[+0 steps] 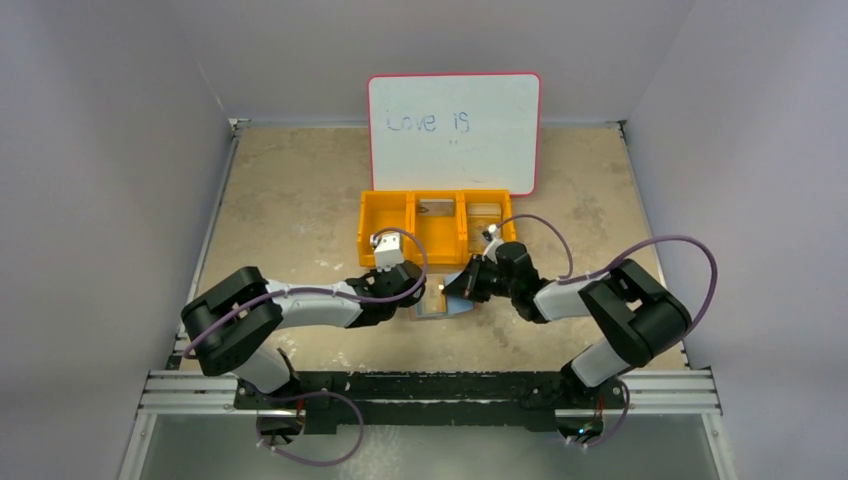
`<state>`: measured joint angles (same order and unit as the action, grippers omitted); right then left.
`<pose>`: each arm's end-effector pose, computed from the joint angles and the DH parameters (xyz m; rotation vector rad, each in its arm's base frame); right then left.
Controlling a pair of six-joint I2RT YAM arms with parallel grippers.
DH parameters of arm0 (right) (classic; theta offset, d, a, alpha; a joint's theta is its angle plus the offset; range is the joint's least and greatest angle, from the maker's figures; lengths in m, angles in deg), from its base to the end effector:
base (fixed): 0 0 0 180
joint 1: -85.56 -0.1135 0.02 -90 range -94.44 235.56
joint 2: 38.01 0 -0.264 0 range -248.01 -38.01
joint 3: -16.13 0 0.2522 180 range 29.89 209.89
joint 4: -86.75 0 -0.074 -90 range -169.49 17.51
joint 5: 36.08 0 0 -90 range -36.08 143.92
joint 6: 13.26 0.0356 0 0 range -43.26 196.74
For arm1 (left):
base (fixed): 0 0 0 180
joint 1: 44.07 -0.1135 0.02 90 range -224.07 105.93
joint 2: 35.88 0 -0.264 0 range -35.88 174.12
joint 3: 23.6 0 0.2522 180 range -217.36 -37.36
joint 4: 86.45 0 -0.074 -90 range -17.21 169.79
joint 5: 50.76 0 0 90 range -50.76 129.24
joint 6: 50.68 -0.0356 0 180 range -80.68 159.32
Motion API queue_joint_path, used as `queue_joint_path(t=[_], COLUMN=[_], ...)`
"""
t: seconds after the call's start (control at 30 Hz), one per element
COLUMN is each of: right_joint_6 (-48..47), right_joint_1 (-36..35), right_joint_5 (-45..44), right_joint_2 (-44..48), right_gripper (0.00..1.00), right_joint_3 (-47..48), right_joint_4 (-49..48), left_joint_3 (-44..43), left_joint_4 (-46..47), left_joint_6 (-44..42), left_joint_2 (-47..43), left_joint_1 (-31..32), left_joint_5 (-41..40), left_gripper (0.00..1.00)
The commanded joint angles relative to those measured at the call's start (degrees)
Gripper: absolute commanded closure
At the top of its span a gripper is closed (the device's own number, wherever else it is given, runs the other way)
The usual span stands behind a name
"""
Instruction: Take the credit cards out of the card holder
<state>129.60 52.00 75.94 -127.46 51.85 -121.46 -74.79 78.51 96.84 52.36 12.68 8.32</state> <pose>0.2120 0.1566 0.1281 0.1043 2.2506 1.2828 0.1674 -0.2220 0.1429 -0.2366 2.3243 -0.3219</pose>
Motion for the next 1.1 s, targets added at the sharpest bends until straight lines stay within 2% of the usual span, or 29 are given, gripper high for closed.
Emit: queue_joint_path(t=[0.0, 0.33, 0.53, 0.7, 0.77, 1.07], right_joint_6=[-1.0, -3.0, -2.4, -2.3, -2.2, -1.9], right_joint_1=[0.6, 2.2, 2.2, 2.2, 2.2, 2.2], right_joint_5=[-1.1, 0.9, 1.9, 2.0, 1.9, 1.9], right_joint_2=[3.0, 1.9, -0.1, -0.3, -0.4, -0.2], right_gripper=[1.00, 1.00, 1.00, 1.00, 1.00, 0.99], right_joint_3=[-0.6, -0.8, -0.5, -0.3, -0.3, -0.6], right_joint_4=[2.3, 2.7, 1.3, 0.9, 0.8, 0.2], left_joint_3=[0.0, 1.0, 1.4, 3.0, 3.2, 1.6], left_joint_4=[-4.4, -3.2, -1.7, 3.6, 7.0, 5.5], left_joint_6=[0.6, 0.4, -0.1, -2.2, -3.9, -3.8], left_joint_2=[1.4, -0.6, -4.2, -6.6, -5.8, -1.7], left_joint_1=[0.2, 0.2, 0.1, 0.2, 0.2, 0.2], left_joint_5=[1.2, 0.9, 0.6, 3.2, 6.1, 7.9], left_gripper=[1.00, 0.98, 0.74, 0.61, 0.59, 0.59])
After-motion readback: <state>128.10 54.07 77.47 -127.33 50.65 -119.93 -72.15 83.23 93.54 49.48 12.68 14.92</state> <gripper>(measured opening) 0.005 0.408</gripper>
